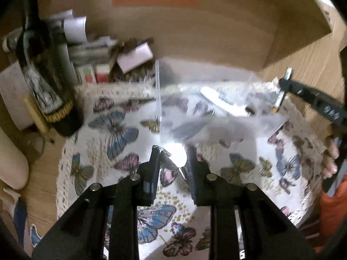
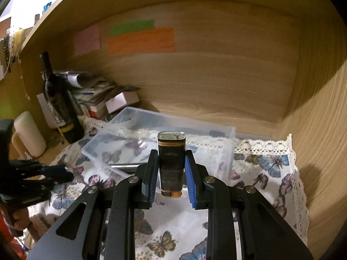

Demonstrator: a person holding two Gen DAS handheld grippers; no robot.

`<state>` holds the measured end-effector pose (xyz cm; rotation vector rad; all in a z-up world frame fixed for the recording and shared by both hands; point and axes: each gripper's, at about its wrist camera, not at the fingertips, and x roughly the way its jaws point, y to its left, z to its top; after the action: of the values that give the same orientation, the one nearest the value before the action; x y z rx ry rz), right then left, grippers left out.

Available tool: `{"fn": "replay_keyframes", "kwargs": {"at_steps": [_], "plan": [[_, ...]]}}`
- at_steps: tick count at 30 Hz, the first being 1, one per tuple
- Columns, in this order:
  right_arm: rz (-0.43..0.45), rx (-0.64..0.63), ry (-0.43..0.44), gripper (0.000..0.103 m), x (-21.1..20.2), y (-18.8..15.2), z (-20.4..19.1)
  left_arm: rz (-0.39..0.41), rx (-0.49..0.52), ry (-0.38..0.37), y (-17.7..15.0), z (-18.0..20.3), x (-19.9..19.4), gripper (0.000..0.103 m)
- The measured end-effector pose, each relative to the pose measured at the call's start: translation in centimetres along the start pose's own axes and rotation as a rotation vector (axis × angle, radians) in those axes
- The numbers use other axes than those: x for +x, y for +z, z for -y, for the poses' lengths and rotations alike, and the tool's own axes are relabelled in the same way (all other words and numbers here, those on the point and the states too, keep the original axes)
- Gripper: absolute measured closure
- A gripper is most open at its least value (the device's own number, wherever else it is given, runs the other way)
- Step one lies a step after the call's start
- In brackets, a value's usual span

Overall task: Organize rigid objects
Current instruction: 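Carry the keys and black-gold block into the clear box and release both, then grasp the white plug adapter with the right tool while the left tool approaches a black item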

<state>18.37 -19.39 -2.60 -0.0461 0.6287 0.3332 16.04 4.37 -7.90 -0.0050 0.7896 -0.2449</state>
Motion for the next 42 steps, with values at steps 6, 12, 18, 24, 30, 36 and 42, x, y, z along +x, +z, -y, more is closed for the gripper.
{"fn": "replay_keyframes", "kwargs": {"at_steps": [6, 12, 18, 24, 30, 36, 42], "plan": [[0.006, 0.004, -0.021, 0.081, 0.7, 0.9, 0.7, 0.094, 0.003, -0.039, 3.2, 1.1, -2.5, 0.079], [-0.055, -0.004, -0.042, 0.081, 2.9, 0.4, 1.4, 0.164, -0.008, -0.089, 6.5, 1.6, -4.3, 0.079], [-0.146, -0.013, -0.06, 0.081, 4.9, -1.3, 1.7, 0.189, -0.003, -0.116, 9.3, 2.2, -3.7, 0.094], [-0.181, -0.014, -0.064, 0.081, 5.4, -1.8, 2.0, 0.165, 0.047, -0.088, 10.3, 2.8, -1.2, 0.094], [-0.198, -0.01, -0.052, 0.081, 5.5, -1.8, 2.1, 0.079, 0.059, -0.061, 9.1, 2.5, 1.2, 0.094], [-0.167, 0.008, -0.045, 0.052, 4.5, -1.3, 1.8, 0.015, 0.092, -0.035, 7.1, 2.6, 2.1, 0.084], [-0.127, 0.011, -0.032, 0.04, 2.3, -0.8, 0.6, 0.017, 0.084, -0.007, 5.5, 2.1, 1.2, 0.057]]}}
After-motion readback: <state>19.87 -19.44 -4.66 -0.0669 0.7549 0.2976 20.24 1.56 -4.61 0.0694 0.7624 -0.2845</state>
